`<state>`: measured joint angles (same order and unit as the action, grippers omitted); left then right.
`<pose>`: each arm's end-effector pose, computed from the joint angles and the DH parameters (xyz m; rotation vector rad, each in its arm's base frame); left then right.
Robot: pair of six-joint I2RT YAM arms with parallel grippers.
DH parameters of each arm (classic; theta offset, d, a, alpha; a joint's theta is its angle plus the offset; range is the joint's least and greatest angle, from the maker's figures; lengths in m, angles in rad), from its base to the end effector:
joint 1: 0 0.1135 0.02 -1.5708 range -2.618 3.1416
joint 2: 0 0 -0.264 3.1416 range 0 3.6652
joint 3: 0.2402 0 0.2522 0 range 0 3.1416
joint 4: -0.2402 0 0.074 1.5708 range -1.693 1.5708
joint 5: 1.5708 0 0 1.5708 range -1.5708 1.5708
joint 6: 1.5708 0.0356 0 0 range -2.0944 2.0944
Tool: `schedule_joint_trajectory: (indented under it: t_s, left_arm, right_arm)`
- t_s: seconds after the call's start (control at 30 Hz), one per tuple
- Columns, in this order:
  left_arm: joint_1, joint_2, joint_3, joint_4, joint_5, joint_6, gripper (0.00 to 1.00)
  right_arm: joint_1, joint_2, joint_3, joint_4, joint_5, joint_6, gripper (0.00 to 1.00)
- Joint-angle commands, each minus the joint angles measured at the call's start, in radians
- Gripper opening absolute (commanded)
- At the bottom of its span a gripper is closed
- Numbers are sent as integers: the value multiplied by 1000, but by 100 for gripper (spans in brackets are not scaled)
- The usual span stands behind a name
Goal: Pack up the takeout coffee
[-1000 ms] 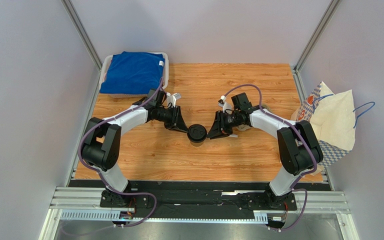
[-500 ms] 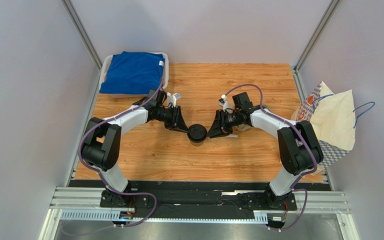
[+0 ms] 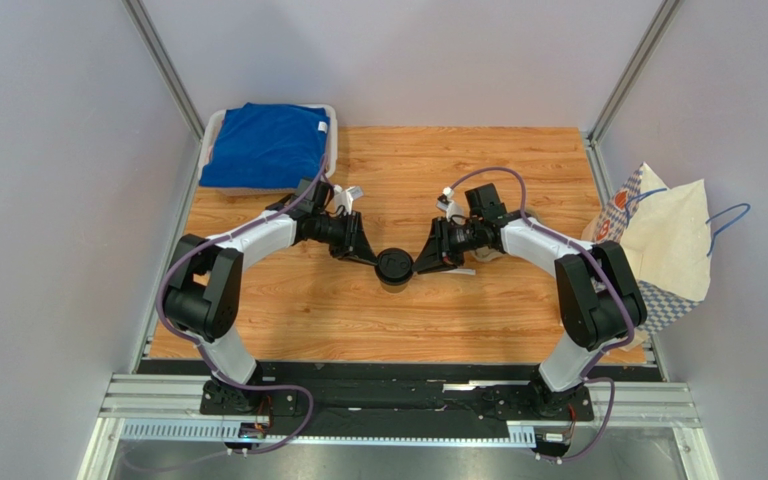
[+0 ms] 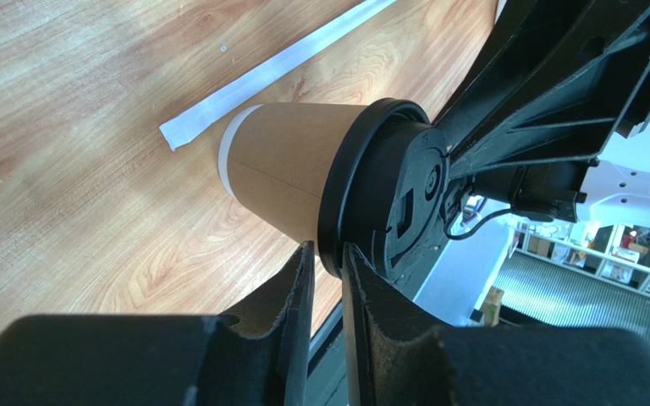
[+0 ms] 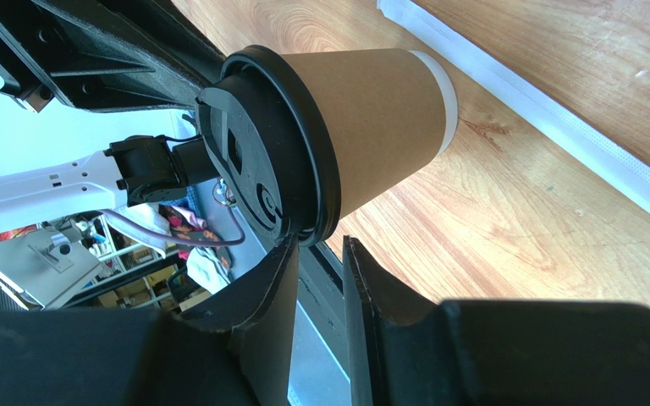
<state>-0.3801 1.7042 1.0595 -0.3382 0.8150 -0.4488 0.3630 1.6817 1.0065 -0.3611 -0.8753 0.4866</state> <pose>0.3076 -0.1508 0.1940 0.2514 2.6219 -1.3503 0.2962 0.1417 0.1863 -0.1759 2.6773 1.4349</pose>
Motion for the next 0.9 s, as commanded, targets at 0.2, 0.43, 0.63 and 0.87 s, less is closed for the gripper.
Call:
schedule_joint_trajectory:
  t_s: [0.2,0.43,0.63,0.87]
  left_arm:
    - [-8,20,10,34,13,7,22]
    - [-8,55,11,27,-4,18,18]
    - [-8,100,10,-1,-31,41,11]
    - [-8,114,14,-22,-51,52,7]
  right_arm:
    - [-2,35,0,44,12,6,25]
    - [-2,79,-5,44,44,-5,20]
    - [-2,104,-11,36,68,-25,12]
    - [5,136,-13,24,85,-48,4]
